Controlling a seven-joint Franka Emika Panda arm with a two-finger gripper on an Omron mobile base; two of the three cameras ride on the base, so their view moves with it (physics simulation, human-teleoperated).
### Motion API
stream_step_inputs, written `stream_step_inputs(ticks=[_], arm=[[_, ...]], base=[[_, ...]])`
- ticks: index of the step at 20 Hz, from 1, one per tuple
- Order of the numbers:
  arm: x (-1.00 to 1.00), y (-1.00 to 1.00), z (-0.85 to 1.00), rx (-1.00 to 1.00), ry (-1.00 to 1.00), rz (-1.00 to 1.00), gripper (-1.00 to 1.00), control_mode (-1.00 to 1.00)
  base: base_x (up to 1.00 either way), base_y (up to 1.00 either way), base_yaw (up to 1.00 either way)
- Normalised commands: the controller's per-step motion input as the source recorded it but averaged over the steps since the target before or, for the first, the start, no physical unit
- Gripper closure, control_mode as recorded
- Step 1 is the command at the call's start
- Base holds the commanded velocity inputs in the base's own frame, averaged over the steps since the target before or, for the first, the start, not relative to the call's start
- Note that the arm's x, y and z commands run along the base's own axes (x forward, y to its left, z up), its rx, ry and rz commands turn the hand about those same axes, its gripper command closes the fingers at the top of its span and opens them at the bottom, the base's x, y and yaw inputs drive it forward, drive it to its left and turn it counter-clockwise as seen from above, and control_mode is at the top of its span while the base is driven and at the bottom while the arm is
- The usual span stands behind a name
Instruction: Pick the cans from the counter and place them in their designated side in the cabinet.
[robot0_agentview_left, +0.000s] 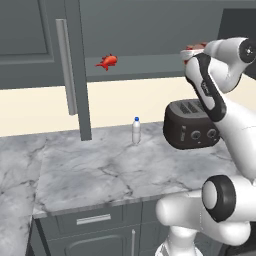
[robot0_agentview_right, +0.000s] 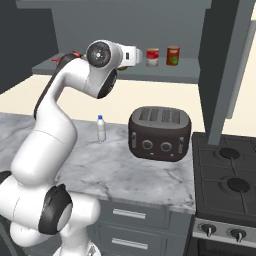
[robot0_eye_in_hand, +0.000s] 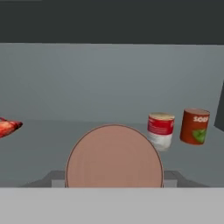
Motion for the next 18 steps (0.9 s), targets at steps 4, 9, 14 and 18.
stream_step_inputs(ticks=[4,9,14,18], arm=[[0.28,-0.09,0.00,0.00,0.06,0.00,1.00,-1.00],[0.27,-0.09,0.00,0.00,0.07,0.00,1.00,-1.00],[0.29,-0.09,0.00,0.00,0.08,0.00,1.00,-1.00],[0.26,-0.07,-0.06,0.00,0.06,0.00,1.00,-1.00]], base=[[0.00,0.00,0.00],[0.00,0.00,0.00],[0.00,0.00,0.00],[0.00,0.00,0.00]])
